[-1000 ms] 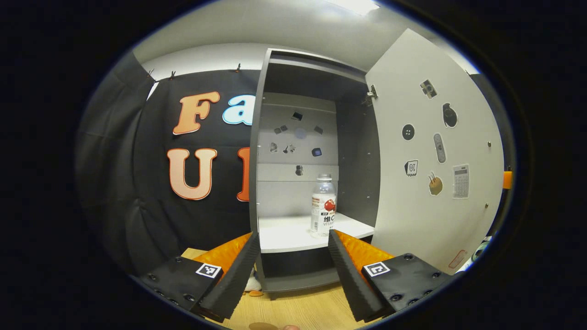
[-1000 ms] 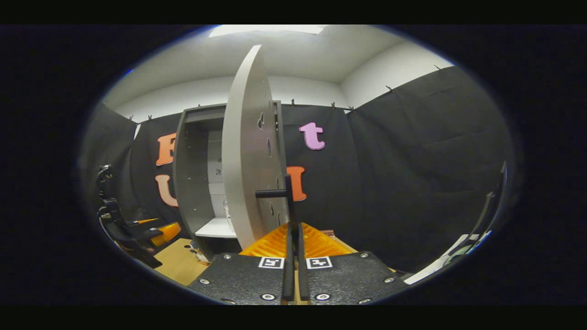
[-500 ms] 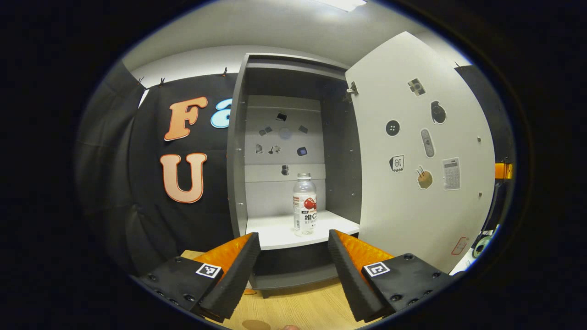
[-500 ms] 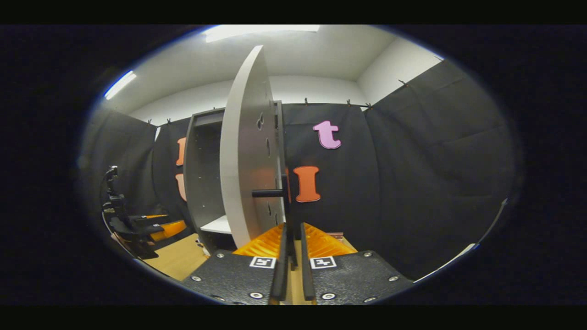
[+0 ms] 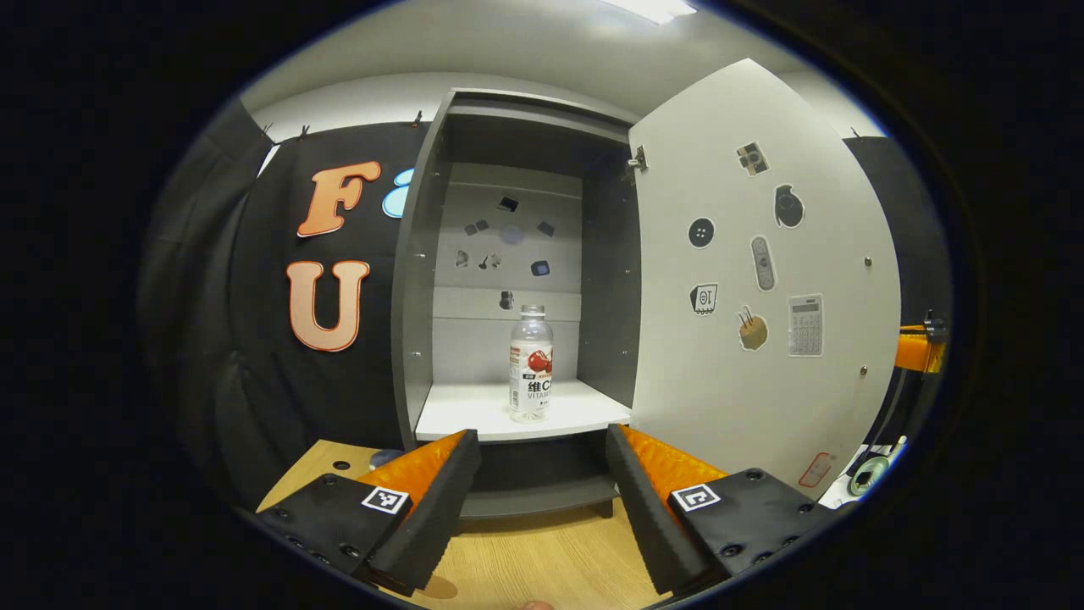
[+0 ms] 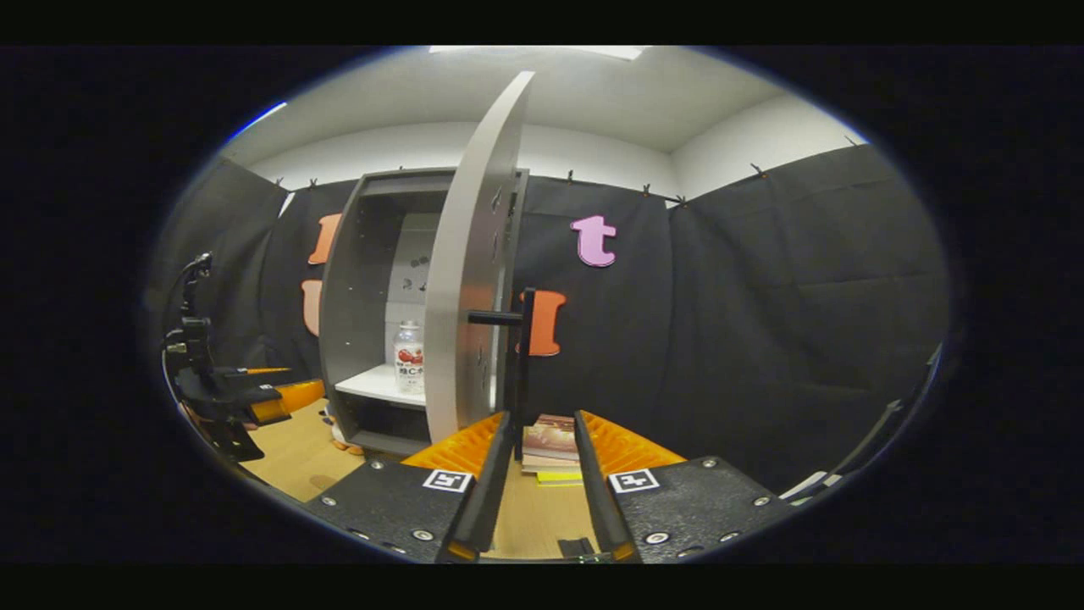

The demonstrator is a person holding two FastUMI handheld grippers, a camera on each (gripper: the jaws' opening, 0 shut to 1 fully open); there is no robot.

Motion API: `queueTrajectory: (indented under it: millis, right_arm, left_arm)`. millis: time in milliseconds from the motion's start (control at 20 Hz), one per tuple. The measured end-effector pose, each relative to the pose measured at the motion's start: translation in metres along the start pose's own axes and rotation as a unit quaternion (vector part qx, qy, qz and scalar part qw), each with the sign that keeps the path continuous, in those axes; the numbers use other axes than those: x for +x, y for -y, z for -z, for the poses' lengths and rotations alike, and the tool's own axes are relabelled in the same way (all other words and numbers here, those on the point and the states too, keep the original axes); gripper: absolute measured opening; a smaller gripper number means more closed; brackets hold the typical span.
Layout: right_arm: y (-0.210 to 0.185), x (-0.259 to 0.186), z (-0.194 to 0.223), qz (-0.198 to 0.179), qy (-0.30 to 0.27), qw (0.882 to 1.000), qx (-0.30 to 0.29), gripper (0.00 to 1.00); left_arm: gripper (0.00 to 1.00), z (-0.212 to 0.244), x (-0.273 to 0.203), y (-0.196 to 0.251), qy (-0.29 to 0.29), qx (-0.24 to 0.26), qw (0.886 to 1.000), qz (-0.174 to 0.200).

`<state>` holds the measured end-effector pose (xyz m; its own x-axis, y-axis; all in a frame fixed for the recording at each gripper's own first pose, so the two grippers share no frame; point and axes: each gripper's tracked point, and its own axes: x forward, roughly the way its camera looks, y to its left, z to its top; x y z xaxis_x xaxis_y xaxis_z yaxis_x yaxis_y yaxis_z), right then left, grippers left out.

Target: Open the cabinet door with the right hand, grasp the bottle in the cabinet with the left hand and place it on the coaster, then close the cabinet door with the right hand.

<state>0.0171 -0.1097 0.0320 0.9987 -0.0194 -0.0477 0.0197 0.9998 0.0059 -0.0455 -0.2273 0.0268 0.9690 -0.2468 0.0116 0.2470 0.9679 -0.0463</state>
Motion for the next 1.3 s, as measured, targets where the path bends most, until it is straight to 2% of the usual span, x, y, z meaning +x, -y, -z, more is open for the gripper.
queueTrajectory:
  millis: [200, 300, 400, 600, 850, 900, 1000, 1150, 1300]
  right_arm:
    - [-0.001, -0.013, 0.0, 0.027, -0.011, 1.0, -0.006, 0.49]
    - [-0.003, -0.021, -0.001, 0.039, -0.013, 0.999, -0.004, 0.58]
    - [-0.007, -0.036, -0.002, 0.05, -0.018, 0.999, 0.007, 0.63]
    - [-0.028, -0.057, -0.012, 0.067, -0.011, 0.997, 0.039, 0.66]
    - [-0.056, -0.062, -0.018, 0.084, 0.002, 0.995, 0.059, 0.66]
    - [-0.063, -0.064, -0.018, 0.084, 0.004, 0.995, 0.059, 0.63]
    - [-0.078, -0.064, -0.016, 0.084, 0.005, 0.995, 0.053, 0.68]
    - [-0.11, -0.049, -0.013, 0.071, -0.002, 0.997, 0.042, 0.71]
    - [-0.145, -0.036, -0.008, 0.038, -0.01, 0.999, 0.035, 0.83]
  left_arm:
    - [0.97, 0.002, 0.006, -0.007, -0.003, -0.005, 1.0, -0.004]
    - [0.97, -0.001, 0.013, -0.01, 0.001, -0.005, 1.0, 0.0]
    - [0.97, -0.005, 0.021, -0.015, 0.006, -0.006, 1.0, 0.01]
    - [0.97, -0.005, 0.046, -0.024, 0.002, -0.004, 0.999, 0.041]
    - [0.97, 0.008, 0.071, -0.035, -0.018, -0.017, 0.997, 0.073]
    - [0.97, 0.011, 0.079, -0.039, -0.021, -0.018, 0.997, 0.078]
    - [0.97, 0.011, 0.093, -0.045, -0.02, -0.02, 0.996, 0.087]
    - [0.99, 0.014, 0.114, -0.046, -0.023, -0.03, 0.993, 0.11]
    - [0.96, 0.018, 0.133, -0.043, -0.028, -0.03, 0.99, 0.134]
